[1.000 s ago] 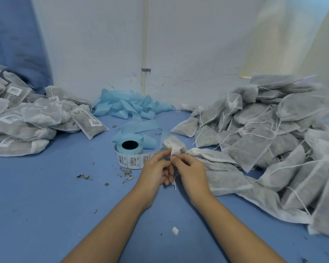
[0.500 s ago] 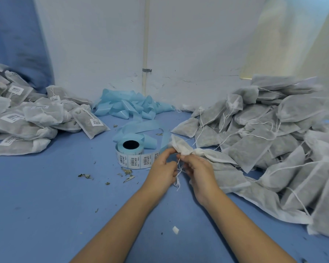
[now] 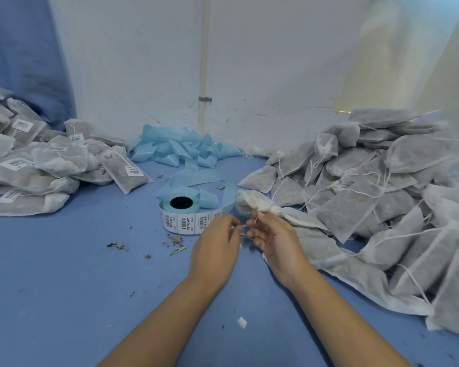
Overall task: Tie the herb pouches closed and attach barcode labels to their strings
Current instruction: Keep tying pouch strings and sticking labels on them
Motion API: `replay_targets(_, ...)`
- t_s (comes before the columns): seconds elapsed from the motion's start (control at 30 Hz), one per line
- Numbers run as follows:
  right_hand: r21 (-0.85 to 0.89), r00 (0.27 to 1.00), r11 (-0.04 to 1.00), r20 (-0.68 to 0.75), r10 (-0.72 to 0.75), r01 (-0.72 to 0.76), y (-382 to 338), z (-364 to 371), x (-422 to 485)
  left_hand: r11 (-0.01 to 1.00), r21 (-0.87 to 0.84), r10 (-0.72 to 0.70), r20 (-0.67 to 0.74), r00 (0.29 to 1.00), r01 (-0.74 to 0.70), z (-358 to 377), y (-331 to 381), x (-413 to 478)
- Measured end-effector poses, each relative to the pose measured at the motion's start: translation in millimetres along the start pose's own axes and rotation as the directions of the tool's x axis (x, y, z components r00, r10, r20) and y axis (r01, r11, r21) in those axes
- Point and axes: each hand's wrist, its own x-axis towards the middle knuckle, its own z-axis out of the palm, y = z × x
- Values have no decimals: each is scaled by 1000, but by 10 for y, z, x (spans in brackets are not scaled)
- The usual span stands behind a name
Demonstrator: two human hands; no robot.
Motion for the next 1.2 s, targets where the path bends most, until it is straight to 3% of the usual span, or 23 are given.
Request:
replay_targets(0.13, -200, 986, 971, -78, -149, 131, 93, 36, 9, 966, 255, 48, -18, 999, -41, -68, -3, 4)
replay_targets(0.33, -577, 925, 767, -51, -376, 280, 190, 57, -34, 948, 316, 40, -33, 999, -28, -81, 33, -11)
replay_targets(0.53, -757, 885, 574, 14, -465, 313, 176, 61, -66, 944, 317, 126, -93, 988, -91, -73, 77, -50)
replay_targets(0.73, -813, 850, 447, 106, -517, 373, 191, 68, -85, 974, 170, 174, -129, 976, -151, -66, 60, -66)
replay_targets(0.87, -834, 824, 373, 159, -543, 407, 191, 78, -120, 955, -232, 184, -20, 983, -184, -47, 63, -25)
replay_targets(0.93, -842, 822, 340, 193, -536, 419, 200, 76, -121, 927, -335, 176, -5, 984, -168, -48, 77, -17)
replay_targets(1.2, -844, 799, 311, 204, -566, 436, 218, 73, -117, 905, -390, 178, -17, 984, -170, -31, 61, 57)
